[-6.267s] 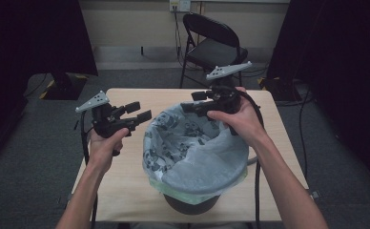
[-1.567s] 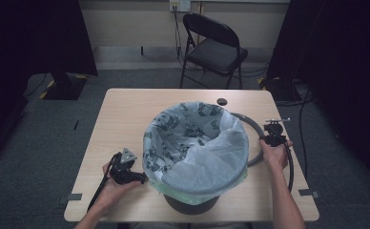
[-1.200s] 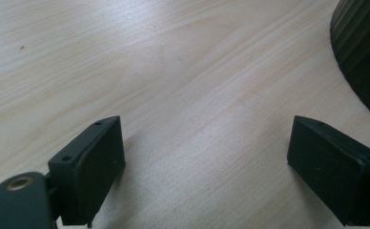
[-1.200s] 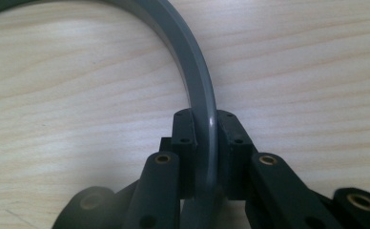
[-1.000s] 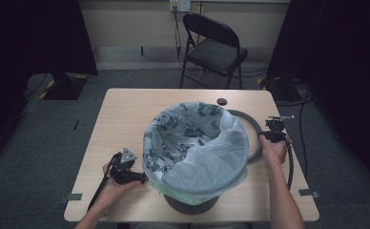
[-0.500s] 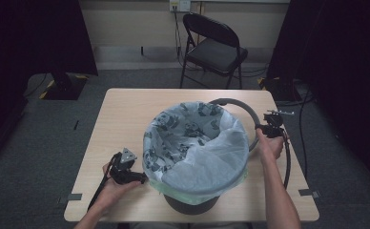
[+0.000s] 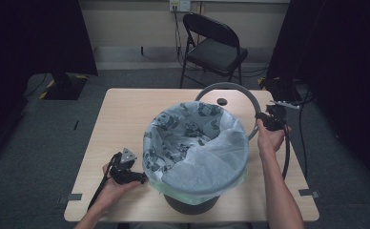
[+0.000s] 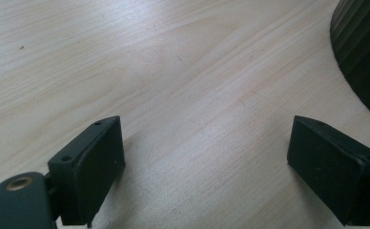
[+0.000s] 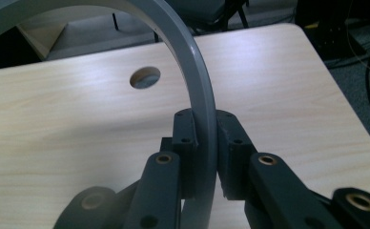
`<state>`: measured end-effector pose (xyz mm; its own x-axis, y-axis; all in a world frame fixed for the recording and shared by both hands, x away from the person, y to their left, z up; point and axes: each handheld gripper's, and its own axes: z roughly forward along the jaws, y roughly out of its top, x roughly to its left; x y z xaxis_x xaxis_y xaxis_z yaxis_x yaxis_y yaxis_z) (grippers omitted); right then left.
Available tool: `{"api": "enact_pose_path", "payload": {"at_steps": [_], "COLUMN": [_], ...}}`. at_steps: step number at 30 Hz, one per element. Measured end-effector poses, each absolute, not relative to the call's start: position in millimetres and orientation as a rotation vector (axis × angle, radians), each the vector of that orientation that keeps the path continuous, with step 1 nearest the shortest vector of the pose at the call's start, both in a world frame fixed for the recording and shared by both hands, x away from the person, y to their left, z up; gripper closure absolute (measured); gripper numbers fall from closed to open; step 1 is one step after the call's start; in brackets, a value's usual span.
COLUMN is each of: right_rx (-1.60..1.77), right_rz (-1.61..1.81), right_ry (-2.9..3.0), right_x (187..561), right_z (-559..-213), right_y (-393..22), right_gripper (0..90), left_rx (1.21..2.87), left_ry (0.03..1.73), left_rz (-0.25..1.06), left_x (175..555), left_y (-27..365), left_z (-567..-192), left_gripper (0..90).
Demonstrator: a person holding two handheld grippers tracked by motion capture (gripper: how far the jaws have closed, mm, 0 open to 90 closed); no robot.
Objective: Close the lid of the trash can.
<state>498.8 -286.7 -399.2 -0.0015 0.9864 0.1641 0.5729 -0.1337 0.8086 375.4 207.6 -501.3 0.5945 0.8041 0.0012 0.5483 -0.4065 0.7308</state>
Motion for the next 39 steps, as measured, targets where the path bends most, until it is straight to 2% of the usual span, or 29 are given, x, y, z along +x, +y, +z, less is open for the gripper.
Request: {"api": "enact_pose_path", "payload": {"at_steps": [22,39], "right_rx": [1.699,1.673], "right_rz": [1.248,1.401], "right_ry": [1.492,1.489], "right_x": [504,523], "right_z": [-338,-295], "right_y": [-280,-263], "right_gripper": [80.0,80.0], "left_rx": [2.117,2.121], "left_ry": [1.063,1.056], "left_rz": [0.462,0.461], "left_x": [376,376], "left_y": [208,208], "left_z": [-501,-501], "left_gripper": [11.5,11.3]}}
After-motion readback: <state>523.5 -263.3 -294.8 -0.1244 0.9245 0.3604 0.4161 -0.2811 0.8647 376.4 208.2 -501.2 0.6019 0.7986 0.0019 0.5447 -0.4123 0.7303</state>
